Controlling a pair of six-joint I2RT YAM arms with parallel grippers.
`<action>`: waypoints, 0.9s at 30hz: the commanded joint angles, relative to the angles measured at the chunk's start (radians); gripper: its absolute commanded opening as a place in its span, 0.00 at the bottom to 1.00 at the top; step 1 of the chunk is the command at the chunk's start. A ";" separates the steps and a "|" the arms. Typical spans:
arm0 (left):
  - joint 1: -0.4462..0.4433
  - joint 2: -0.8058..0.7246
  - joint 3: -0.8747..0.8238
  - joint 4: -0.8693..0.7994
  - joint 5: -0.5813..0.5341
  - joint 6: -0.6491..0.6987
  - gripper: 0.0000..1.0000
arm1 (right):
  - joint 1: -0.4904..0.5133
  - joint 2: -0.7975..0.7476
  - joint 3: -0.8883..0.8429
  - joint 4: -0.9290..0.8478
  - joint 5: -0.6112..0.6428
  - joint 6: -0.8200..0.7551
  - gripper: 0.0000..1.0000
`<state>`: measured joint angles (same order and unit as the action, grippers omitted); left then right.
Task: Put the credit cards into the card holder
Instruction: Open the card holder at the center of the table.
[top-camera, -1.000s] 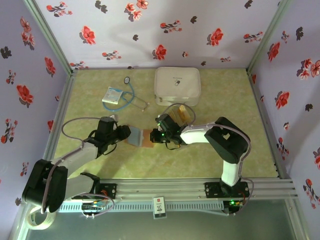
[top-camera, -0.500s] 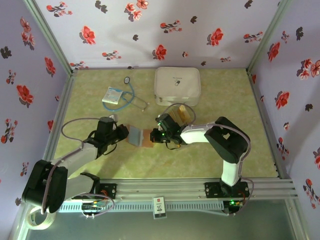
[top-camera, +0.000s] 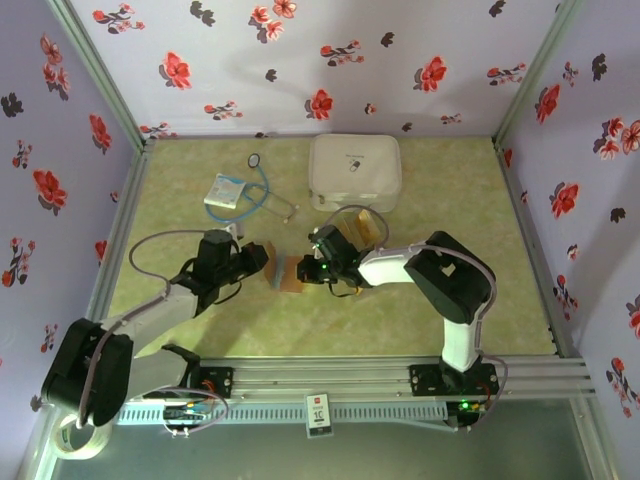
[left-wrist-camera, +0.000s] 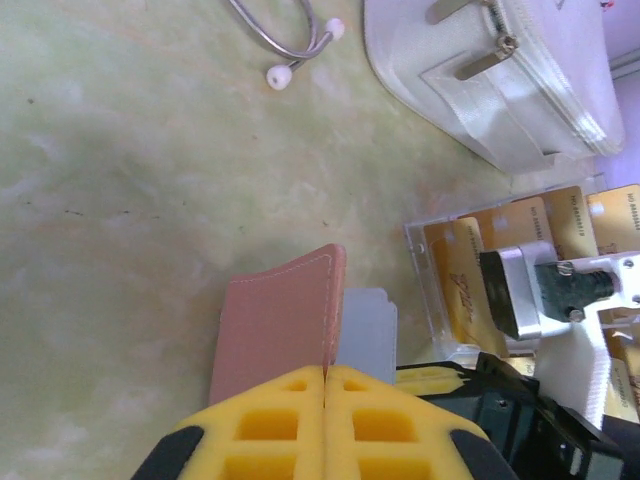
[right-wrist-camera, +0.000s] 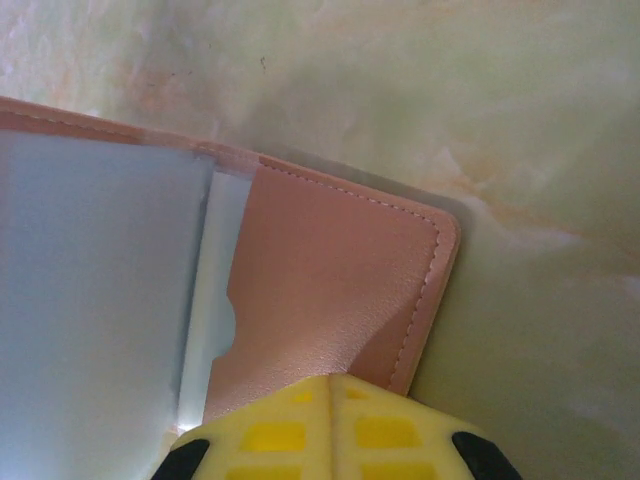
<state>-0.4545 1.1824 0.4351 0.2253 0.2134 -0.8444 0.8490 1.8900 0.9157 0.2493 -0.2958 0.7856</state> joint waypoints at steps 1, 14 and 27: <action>-0.006 0.006 0.010 0.041 -0.005 -0.020 0.00 | -0.007 0.043 0.000 -0.086 0.037 -0.007 0.05; -0.004 -0.062 0.012 -0.105 -0.101 0.060 0.00 | -0.040 -0.132 0.039 -0.258 0.078 -0.093 0.09; -0.004 -0.061 0.020 -0.176 -0.137 0.123 0.38 | 0.018 -0.109 0.191 -0.367 0.077 -0.136 0.09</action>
<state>-0.4557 1.1385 0.4351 0.1005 0.1116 -0.7620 0.8337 1.7374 1.0500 -0.0780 -0.2203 0.6781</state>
